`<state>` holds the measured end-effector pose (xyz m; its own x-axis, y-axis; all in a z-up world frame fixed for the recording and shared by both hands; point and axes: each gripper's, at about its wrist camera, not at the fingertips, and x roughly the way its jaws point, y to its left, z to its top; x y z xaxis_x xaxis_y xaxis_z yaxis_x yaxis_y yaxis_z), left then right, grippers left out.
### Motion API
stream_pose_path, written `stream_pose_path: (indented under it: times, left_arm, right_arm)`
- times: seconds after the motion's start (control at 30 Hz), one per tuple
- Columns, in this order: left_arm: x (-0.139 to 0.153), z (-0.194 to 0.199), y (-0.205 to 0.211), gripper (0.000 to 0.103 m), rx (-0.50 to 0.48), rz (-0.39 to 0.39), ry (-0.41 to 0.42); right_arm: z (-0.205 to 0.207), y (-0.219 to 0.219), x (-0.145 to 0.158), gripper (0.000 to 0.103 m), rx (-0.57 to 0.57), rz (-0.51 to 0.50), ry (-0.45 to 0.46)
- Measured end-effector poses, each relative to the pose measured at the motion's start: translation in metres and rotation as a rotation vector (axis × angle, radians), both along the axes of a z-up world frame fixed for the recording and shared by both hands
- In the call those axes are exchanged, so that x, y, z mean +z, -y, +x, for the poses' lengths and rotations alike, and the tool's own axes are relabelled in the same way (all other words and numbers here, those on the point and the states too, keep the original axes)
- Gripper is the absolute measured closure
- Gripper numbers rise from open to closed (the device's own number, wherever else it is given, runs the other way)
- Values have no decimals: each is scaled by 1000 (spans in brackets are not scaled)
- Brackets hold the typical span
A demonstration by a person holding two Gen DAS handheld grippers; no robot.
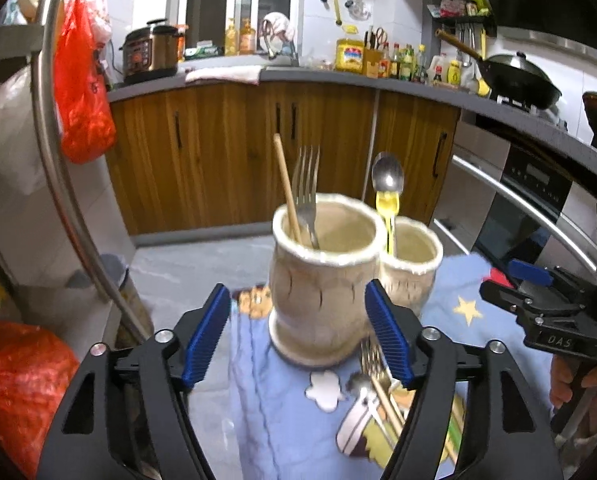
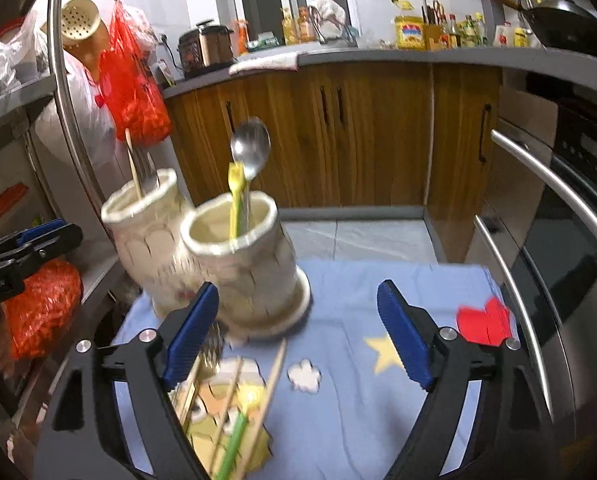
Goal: Organize utensils
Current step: 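Drop chopstick into larger cup with left tool while right drops spoon in smaller cup, then grasp a wooden chopstick with the right tool while the left tool grasps the silver flower-topped spoon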
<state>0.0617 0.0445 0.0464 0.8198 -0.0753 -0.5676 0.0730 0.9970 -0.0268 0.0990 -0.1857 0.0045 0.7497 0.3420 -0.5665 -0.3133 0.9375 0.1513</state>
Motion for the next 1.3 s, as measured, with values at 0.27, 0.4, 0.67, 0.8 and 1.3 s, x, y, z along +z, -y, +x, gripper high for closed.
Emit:
stream_pose_path:
  times: [0.27,0.4,0.67,0.8,1.3]
  left_arm:
    - [-41,-17,5,26,-6,-9,-113]
    - [-64,-19,11,26,-15,-29,-169]
    - [-95,-21,25,26,-48,-16,-231]
    - [-104,-19,27,26,-49,-14,-244]
    - [-113,-19,39,26,-105,16,-258]
  right_arm:
    - [-24,1,-28,18,15,-51,-76]
    - [-28,-6,-42,18,28,-75,-113]
    - [-28,-18,-63,33,41,-124,-180]
    - [-28,-24,-74,49,57,-138,-237]
    - [-36,-40,-84,82,102,-190,-346]
